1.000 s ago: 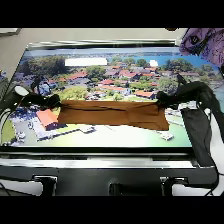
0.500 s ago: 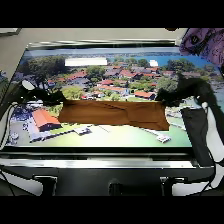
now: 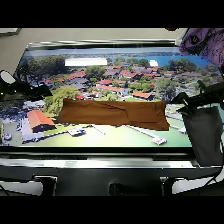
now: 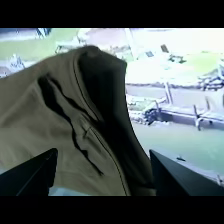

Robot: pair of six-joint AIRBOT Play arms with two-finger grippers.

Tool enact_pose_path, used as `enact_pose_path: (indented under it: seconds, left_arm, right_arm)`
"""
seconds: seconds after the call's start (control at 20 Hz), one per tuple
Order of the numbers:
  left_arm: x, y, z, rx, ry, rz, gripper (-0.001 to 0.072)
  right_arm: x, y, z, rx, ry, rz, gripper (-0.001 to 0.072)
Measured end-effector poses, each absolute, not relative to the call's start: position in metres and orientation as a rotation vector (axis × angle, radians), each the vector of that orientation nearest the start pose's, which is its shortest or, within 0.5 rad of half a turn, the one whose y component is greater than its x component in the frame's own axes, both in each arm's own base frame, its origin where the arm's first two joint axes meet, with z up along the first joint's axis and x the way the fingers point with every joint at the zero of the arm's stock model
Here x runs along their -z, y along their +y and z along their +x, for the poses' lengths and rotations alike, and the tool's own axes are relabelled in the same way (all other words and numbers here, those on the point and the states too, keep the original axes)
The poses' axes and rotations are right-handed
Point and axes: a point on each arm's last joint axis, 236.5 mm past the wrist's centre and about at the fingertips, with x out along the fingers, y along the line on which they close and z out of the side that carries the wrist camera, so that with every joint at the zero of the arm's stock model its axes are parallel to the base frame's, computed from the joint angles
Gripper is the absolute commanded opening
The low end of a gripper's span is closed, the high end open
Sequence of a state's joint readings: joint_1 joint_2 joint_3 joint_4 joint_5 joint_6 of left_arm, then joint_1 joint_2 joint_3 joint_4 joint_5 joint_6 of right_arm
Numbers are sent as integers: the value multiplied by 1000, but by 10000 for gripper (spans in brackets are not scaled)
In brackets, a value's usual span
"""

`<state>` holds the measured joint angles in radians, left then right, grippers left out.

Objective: Fold the clothes and pants, and hang the long-sleeved shirts on hangers.

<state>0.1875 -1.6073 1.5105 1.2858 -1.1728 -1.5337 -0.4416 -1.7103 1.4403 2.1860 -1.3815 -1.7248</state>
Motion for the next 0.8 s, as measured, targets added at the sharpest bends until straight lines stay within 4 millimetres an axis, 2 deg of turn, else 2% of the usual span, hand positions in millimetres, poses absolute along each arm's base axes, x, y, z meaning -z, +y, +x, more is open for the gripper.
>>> enact_pose_path:
  seconds: [0.25, 0.5, 0.65, 0.75, 0.8]
  left_arm:
    - [-9, 31, 471, 9, 1222, -332, 548]
    - [-10, 31, 470, 3, 1221, -336, 548]
    - [-11, 32, 471, -3, 1218, -342, 548]
    - [-11, 32, 471, -12, 1215, -354, 547]
    - [-12, 31, 472, -13, 1211, -359, 546]
  right_arm:
    - [72, -35, 413, -250, 1446, 864, 650]
    - [86, -18, 414, -325, 1455, 955, 644]
    - [94, 3, 417, -364, 1467, 939, 473]
    - [100, 18, 418, -380, 1479, 890, 67]
    - [103, 26, 418, -388, 1490, 865, 36]
